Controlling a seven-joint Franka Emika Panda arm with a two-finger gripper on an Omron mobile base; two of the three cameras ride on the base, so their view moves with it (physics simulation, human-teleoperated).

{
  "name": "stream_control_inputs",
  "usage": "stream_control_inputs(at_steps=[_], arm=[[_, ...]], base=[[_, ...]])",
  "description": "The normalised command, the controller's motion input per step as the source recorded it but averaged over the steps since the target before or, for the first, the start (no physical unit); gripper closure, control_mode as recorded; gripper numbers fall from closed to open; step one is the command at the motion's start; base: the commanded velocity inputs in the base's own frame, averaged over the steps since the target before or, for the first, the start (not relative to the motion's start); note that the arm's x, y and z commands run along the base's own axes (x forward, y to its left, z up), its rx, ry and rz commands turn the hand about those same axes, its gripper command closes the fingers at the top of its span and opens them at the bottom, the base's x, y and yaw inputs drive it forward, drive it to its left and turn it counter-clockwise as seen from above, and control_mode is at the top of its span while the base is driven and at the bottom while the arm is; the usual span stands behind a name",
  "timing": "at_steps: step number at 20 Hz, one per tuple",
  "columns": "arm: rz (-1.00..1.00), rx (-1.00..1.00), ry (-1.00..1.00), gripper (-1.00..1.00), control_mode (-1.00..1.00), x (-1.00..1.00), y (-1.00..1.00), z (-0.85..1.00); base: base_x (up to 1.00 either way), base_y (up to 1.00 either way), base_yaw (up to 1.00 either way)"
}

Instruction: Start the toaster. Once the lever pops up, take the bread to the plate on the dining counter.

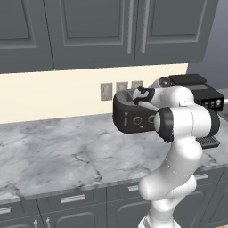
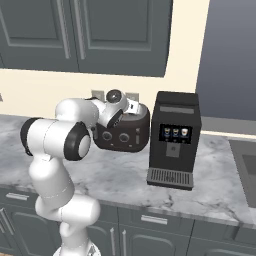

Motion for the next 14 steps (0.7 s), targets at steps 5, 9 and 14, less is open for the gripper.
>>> stream_control_inputs(at_steps=[5,9,14], arm=[[0.02,0.00,0.00,1.00,-1.00,-0.04,0.00,0.13],[0.07,0.00,0.00,1.00,-1.00,-0.06,0.00,0.29],[0.03,0.00,0.00,1.00,-1.00,-0.06,0.00,0.24]], base=[[0.00,0.00,0.00],[0.00,0.00,0.00],[0.00,0.00,0.00]])
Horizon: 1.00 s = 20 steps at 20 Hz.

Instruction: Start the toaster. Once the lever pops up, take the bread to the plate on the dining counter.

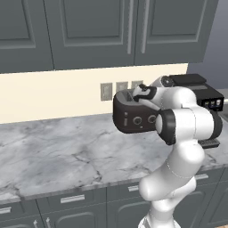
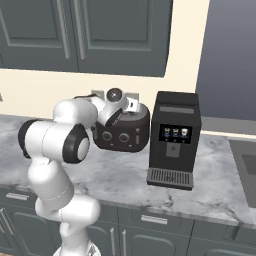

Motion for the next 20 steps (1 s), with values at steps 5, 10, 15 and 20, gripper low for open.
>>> stream_control_inputs(at_steps=[5,10,15,20], arm=[[0.01,0.00,0.00,1.00,-1.00,-0.01,0.00,0.08],[0.00,0.00,0.00,1.00,-1.00,0.00,0.00,0.00],[0.00,0.00,0.00,1.00,-1.00,0.00,0.00,0.00],[0.00,0.00,0.00,1.00,-1.00,0.00,0.00,0.00]], base=[[0.00,0.00,0.00],[0.00,0.00,0.00],[0.00,0.00,0.00],[0.00,0.00,0.00]])
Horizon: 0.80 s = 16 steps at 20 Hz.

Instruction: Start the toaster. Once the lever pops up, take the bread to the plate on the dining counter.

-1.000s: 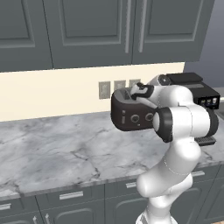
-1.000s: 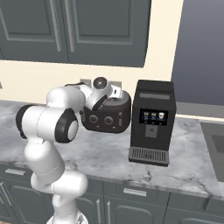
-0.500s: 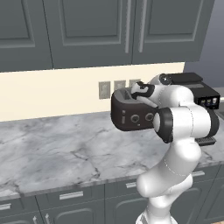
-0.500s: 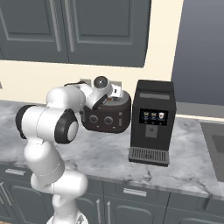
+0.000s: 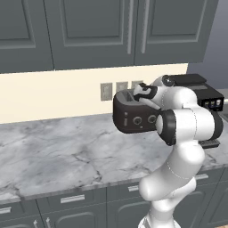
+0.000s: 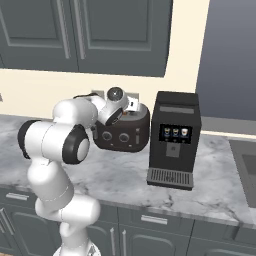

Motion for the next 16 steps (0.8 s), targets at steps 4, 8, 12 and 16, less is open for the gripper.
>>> stream_control_inputs(at_steps=[4,8,12,16], arm=[[0.00,0.00,0.00,1.00,-1.00,0.00,0.00,0.00],[0.00,0.00,-0.05,1.00,-1.00,-0.11,0.00,0.02],[0.00,0.00,-0.18,1.00,-1.00,-0.22,0.00,0.10],[0.00,0.00,-0.21,1.00,-1.00,-0.09,0.00,0.26]], base=[[0.00,0.00,0.00],[0.00,0.00,0.00],[0.00,0.00,0.00],[0.00,0.00,0.00]])
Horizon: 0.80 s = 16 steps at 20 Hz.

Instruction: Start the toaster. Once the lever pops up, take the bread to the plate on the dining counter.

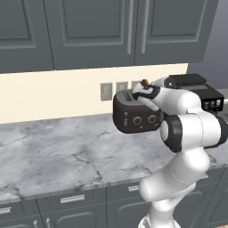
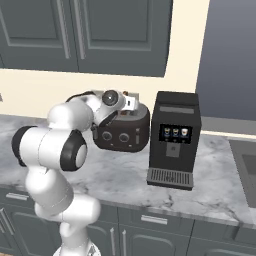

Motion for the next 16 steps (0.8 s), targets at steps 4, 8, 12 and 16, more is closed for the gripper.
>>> stream_control_inputs(at_steps=[4,8,12,16], arm=[[0.00,0.00,-0.16,1.00,-1.00,-0.21,0.00,0.44],[0.00,0.00,-0.07,1.00,-1.00,-0.39,-0.11,0.44],[0.00,0.00,0.00,1.00,-1.00,-0.69,-0.13,0.44],[0.00,0.00,0.01,1.00,-1.00,-0.83,-0.02,0.58]], base=[[0.00,0.00,0.00],[0.00,0.00,0.00],[0.00,0.00,0.00],[0.00,0.00,0.00]])
